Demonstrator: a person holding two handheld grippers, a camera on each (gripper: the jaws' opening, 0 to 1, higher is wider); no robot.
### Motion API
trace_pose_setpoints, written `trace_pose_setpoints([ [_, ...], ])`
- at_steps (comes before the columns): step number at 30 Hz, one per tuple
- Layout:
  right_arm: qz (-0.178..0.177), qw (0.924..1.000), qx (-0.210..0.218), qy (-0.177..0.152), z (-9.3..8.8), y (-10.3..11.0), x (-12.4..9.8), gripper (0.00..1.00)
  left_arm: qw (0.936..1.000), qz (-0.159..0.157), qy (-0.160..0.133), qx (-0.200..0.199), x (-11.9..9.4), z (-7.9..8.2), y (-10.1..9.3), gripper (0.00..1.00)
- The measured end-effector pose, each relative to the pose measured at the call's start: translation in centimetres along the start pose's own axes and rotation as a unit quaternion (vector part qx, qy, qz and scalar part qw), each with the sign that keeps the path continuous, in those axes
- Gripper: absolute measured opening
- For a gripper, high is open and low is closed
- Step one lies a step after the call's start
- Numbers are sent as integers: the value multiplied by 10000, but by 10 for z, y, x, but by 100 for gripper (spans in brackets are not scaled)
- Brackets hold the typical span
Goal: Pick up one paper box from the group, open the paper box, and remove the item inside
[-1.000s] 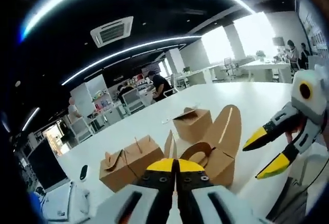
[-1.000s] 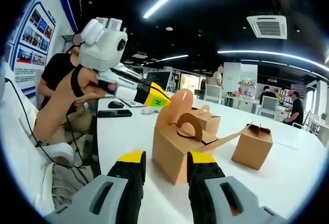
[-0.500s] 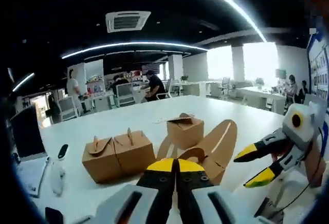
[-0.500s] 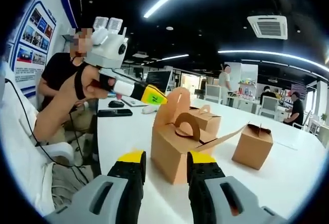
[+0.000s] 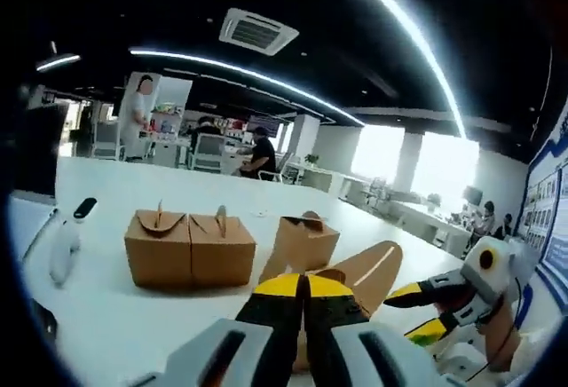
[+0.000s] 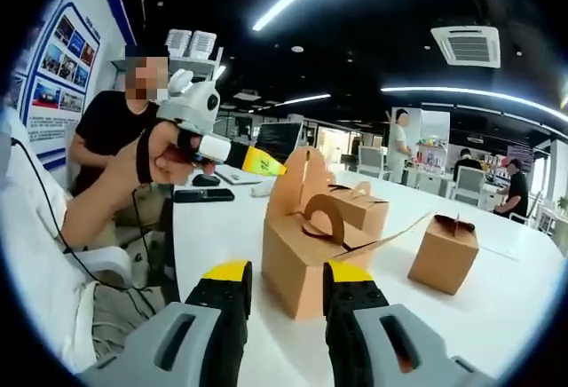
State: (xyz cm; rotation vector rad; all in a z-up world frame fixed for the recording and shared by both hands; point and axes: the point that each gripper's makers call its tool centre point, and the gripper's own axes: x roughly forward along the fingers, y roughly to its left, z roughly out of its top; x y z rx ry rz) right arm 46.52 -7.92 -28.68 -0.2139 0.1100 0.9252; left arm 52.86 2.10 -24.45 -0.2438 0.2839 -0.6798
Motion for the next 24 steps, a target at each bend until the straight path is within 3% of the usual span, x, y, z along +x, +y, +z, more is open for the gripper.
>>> trace_pose_setpoints([
  [8, -20, 10000, 33, 14, -3, -3, 2, 33, 9984, -96, -241, -498, -7, -2, 12, 3],
  [24, 7, 10000, 19, 4, 0, -1, 5, 33, 9976, 13, -273, -633, -17, -8, 26, 3],
])
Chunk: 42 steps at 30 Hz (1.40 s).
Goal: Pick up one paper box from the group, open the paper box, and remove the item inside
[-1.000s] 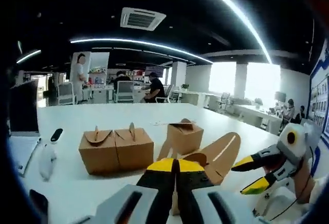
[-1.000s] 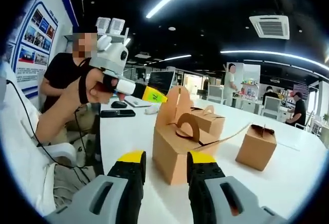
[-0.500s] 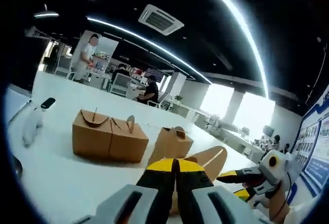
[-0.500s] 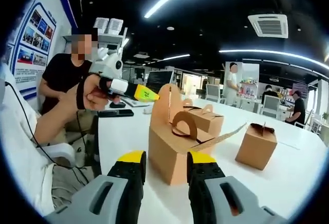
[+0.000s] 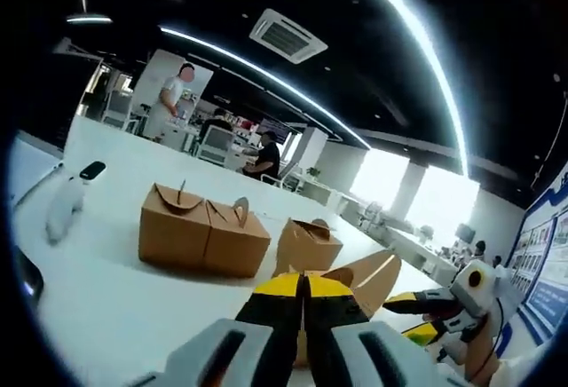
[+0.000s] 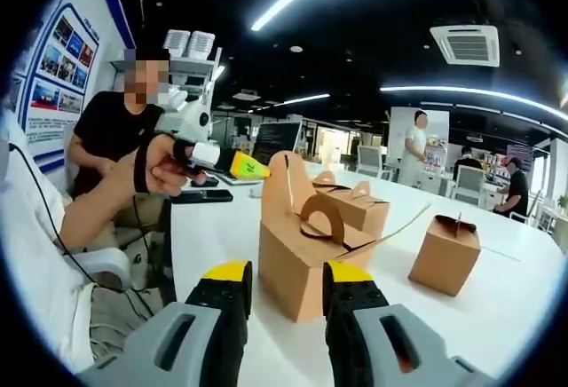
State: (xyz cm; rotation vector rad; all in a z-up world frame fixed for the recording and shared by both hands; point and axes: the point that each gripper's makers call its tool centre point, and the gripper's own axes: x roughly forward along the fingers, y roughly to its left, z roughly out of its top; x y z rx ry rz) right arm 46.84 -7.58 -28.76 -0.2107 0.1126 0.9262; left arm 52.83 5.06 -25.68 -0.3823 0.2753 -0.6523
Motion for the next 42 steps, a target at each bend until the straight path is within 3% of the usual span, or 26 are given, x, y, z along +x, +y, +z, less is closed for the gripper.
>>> trace_pose_setpoints([
  [5, -3, 10000, 4, 4, -1, 1, 1, 33, 9999, 61, 0, -121, -5, -5, 10, 3],
  [10, 24, 10000, -9, 31, -2, 3, 2, 33, 9988, -62, -24, -482, -8, -10, 17, 3],
  [23, 6, 10000, 14, 39, -3, 2, 2, 33, 9959, -211, -1, -883, -11, -20, 23, 3],
  [31, 14, 10000, 17, 32, -3, 1, 2, 33, 9844, -518, -99, -1681, -10, -25, 28, 3],
  [34, 22, 10000, 4, 46, -4, 1, 3, 33, 9769, -619, -140, -2042, -10, -30, 30, 3],
  [42, 1, 10000, -3, 41, -3, 0, 2, 33, 9730, -569, -118, -2233, -7, -42, 36, 3],
])
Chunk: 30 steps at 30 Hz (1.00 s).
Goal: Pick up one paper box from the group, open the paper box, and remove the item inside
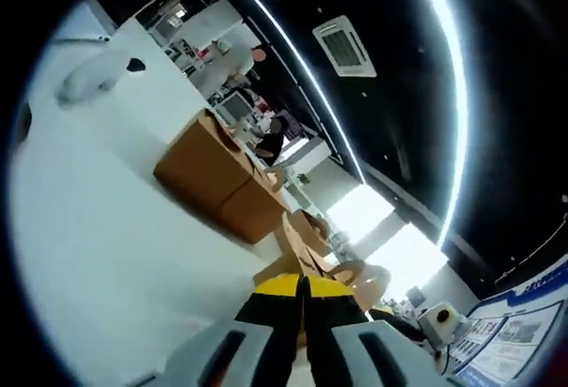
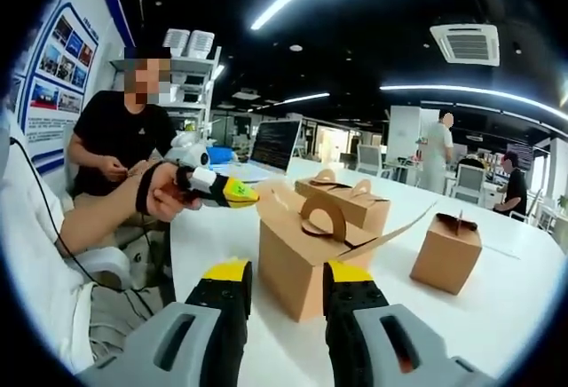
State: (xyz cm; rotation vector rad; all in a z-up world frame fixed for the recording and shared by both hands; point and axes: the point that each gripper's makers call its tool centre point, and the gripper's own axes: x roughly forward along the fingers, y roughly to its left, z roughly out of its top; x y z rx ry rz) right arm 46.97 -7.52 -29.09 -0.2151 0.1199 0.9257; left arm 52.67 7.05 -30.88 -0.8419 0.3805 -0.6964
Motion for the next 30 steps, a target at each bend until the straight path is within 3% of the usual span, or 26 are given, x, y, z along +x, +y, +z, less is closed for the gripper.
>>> trace_pose_setpoints([
  [13, 23, 10000, -5, 32, -2, 1, 2, 33, 9999, 57, -10, -116, 0, -10, 4, 3],
  [17, 10, 10000, -7, 30, -2, 1, 2, 33, 9999, 17, 102, 114, 1, -14, 2, 5],
  [23, 38, 10000, -29, 57, -3, 2, 4, 33, 9955, 444, 21, 837, 4, -7, 5, 7],
  [30, 17, 10000, -26, 56, -3, 1, 3, 33, 9950, 483, 2, 873, 5, -7, 7, 9],
])
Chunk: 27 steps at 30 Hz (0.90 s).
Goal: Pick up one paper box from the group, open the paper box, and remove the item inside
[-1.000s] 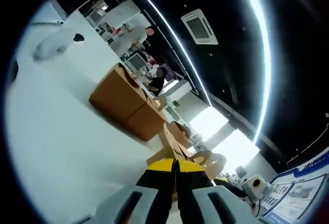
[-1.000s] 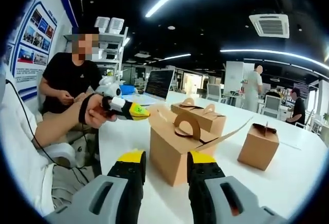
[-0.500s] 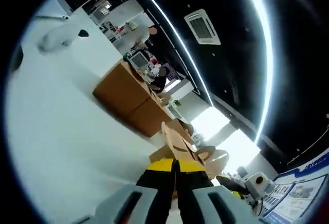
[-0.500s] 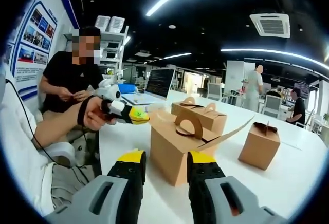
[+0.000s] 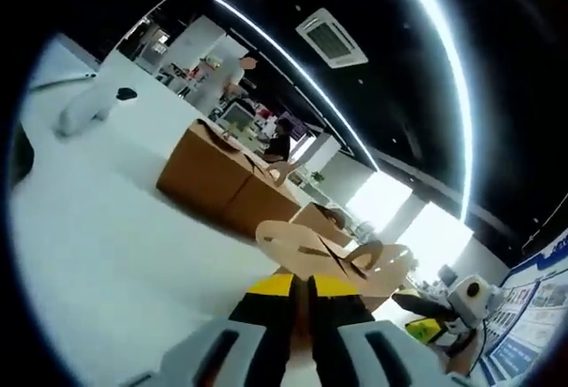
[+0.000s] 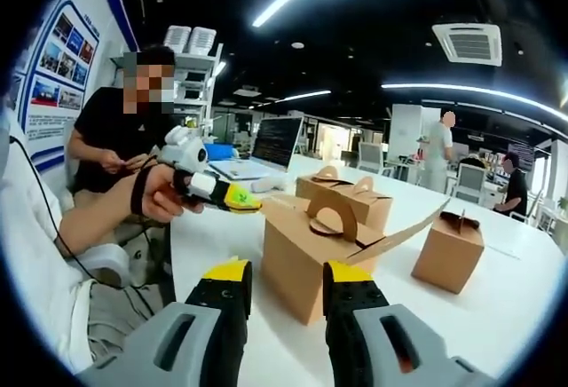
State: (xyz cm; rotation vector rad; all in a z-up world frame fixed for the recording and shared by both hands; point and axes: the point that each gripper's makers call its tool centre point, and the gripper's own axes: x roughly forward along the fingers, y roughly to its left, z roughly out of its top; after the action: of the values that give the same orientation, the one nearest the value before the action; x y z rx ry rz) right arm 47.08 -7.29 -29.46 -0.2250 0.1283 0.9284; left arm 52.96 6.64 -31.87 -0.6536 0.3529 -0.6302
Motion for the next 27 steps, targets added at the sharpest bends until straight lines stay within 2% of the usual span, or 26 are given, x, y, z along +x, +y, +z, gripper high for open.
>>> trace_pose_setpoints([
  [5, -38, 10000, 4, -20, 1, -2, -1, 33, 9998, 93, 51, 159, 3, -6, 4, 11],
  [7, -39, 10000, 7, -14, 1, -2, -1, 33, 9996, 125, 92, 234, 5, -9, 4, 18],
  [11, -50, 10000, 12, -8, 0, -3, -2, 33, 9993, 207, 84, 302, 7, -10, 5, 22],
  [12, -59, 10000, 2, 1, 0, -3, -2, 33, 9978, 381, 112, 537, 7, -10, 9, 23],
  [13, -67, 10000, -4, -15, 2, -4, -4, 33, 9969, 426, 97, 654, 7, -10, 9, 25],
  [17, -122, 9999, 18, -76, 5, -7, -6, 33, 9954, 540, 31, 795, 7, -9, 10, 28],
  [27, -95, 10000, 10, -25, 1, -5, -5, 33, 9919, 629, 82, 1104, 7, -15, 7, 31],
])
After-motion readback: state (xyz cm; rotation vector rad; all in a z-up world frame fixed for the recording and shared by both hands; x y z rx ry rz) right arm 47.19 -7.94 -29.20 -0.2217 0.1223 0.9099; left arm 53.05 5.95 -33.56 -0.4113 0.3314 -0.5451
